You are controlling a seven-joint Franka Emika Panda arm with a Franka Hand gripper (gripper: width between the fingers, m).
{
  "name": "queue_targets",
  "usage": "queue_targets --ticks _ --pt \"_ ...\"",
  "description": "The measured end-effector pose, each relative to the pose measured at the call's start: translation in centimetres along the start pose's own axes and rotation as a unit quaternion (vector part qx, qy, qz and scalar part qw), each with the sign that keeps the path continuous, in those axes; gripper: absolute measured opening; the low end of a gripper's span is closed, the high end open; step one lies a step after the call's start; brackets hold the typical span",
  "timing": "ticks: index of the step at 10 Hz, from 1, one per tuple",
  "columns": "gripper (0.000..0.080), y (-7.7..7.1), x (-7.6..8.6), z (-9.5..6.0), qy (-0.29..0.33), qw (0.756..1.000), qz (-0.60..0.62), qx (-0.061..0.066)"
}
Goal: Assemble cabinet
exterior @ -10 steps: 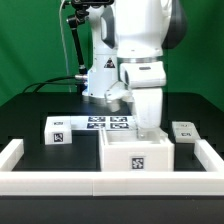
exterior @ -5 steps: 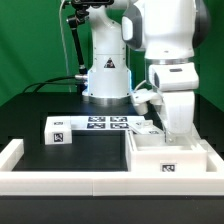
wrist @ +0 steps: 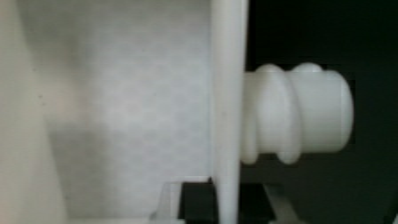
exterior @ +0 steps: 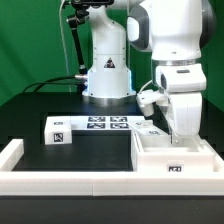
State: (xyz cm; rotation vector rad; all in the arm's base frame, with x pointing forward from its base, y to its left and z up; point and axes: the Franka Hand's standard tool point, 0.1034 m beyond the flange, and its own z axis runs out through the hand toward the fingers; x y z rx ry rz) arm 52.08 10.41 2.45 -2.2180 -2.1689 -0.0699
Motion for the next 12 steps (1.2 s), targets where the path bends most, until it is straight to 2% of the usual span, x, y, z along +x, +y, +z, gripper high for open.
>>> queue_targets --ticks 1,2,3,4,5,6,8,9,10,12 --pt "0.0273 0.0 0.0 0.0 0.0 1.0 0.0 0.0" --pt "0.0273 0.0 -0.1 0.0 0.0 1.0 0.0 0.0" --pt "0.0473 -0.1 -0.1 0.1 0.0 1.0 0.001 0.001" --pt "0.064 -0.4 -0.1 -0.3 0.001 1.0 0.002 -0.005" --pt "0.064 -1.1 -0.1 -1.0 -0.002 1.0 0.001 -0.006" --pt "0.0762 -1.6 -0.1 -2.2 -0.004 1.0 -0.002 -0.011" --pt "0.0792 -2.9 0.3 -4.2 -0.008 1.0 0.005 -0.019" --pt "0.0792 -4.0 0.9 -4.8 -0.008 1.0 0.011 -0.02" --pt "0.0798 -5.1 1.3 -4.8 -0.007 1.0 0.019 -0.02" --pt "0.0797 -8.2 3.1 -3.7 0.009 0.998 0.049 -0.028"
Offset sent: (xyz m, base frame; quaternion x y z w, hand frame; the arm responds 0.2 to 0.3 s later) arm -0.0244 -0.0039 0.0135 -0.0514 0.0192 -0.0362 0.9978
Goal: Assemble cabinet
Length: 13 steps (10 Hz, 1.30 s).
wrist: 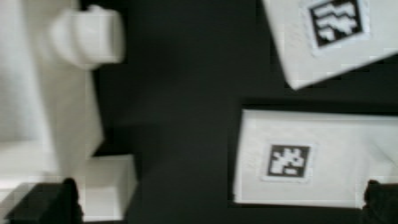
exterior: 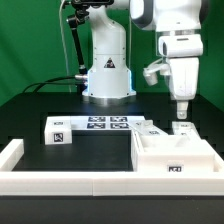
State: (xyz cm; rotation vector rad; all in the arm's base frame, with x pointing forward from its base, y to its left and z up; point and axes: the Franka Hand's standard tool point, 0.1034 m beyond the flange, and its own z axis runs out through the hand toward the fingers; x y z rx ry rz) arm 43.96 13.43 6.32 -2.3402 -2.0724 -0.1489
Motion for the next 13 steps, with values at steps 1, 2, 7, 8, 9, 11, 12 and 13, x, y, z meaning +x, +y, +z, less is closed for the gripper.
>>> queue_targets --ticks 1,2,7,8,9,11,12,13 --pt "0.0797 -1.6 0.6 0.9 0.007 1.0 0.007 0.003" --pt "0.0797 -2.5 1.0 1.9 0.012 1.0 0.013 0.008" --pt "0.0797 -2.7 0.4 3.5 0.018 1.0 0.02 0.013" --pt "0.0797 -3.6 0.6 4.1 0.025 0.999 0.019 0.011" --pt "0.0797 -4.5 0.8 4.6 0.031 0.999 0.018 0.011" --pt "0.0753 -5.0 0.8 5.0 0.033 0.999 0.021 0.013" --pt "0.0753 -5.1 1.0 5.0 0.033 0.999 0.022 0.013" --pt "0.0604 -5.1 1.1 5.0 0.033 0.999 0.022 0.013"
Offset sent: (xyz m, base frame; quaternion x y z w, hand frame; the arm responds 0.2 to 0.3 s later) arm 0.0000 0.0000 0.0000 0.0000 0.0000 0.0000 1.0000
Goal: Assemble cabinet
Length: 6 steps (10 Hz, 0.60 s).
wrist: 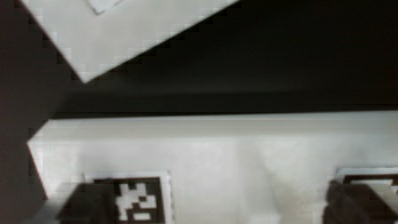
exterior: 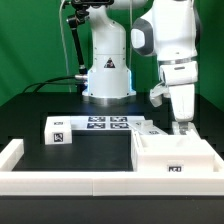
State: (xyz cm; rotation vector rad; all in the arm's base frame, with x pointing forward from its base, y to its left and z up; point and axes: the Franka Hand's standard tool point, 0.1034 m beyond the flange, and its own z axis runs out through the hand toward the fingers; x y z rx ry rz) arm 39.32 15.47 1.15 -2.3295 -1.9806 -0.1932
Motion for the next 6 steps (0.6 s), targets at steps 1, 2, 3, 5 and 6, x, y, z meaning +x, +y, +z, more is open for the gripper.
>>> queue_targets --ticks 1,2,3,5,6 --pt "0.0416 -0.04 0.0 0.04 0.0 1.0 0.001 0.0" --pt "0.0416 -0.12 0.04 0.11 0.0 1.0 0.001 0.001" --pt "0.0265 -0.25 -0.01 0.27 0.0 1.0 0.001 0.003" --pt "0.0068 -0.18 -0.05 0.25 0.0 1.0 0.002 0.002" --pt "0.0068 -0.18 -0.05 0.25 0.0 1.0 0.002 0.002"
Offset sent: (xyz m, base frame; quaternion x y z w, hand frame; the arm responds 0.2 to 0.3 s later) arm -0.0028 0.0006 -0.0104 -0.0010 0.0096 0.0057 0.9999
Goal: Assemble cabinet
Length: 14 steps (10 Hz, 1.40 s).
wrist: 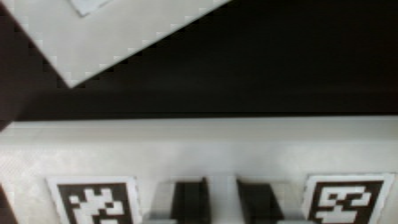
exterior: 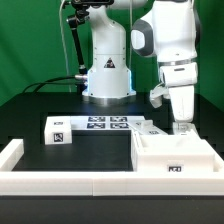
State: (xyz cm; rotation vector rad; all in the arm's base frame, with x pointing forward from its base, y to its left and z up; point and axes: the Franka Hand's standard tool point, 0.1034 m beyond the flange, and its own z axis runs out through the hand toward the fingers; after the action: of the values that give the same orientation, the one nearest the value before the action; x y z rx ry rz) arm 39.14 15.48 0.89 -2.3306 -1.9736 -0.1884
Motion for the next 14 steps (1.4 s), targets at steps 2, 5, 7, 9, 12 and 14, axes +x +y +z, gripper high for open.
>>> queue_targets --ticks 2,5,7,9,12,14 --pt "0.0068 0.2 -0.4 -0.3 -0.005 1.0 -0.012 0.003" --pt "0.0068 2.5 -2.6 -4.1 -0.033 0.999 -0.041 -0.002" --pt "0.0069 3.9 -3.7 -5.1 -0.037 0.998 -0.041 -0.007" --pt "0.0069 4.5 -4.0 -5.1 -0.036 0.999 -0.037 -0.009" --pt "0.0069 4.4 -3.9 -4.8 -0.035 0.999 -0.037 -0.007" --pt "0.007 5.4 -3.3 -4.3 -0.031 0.999 -0.036 -0.005"
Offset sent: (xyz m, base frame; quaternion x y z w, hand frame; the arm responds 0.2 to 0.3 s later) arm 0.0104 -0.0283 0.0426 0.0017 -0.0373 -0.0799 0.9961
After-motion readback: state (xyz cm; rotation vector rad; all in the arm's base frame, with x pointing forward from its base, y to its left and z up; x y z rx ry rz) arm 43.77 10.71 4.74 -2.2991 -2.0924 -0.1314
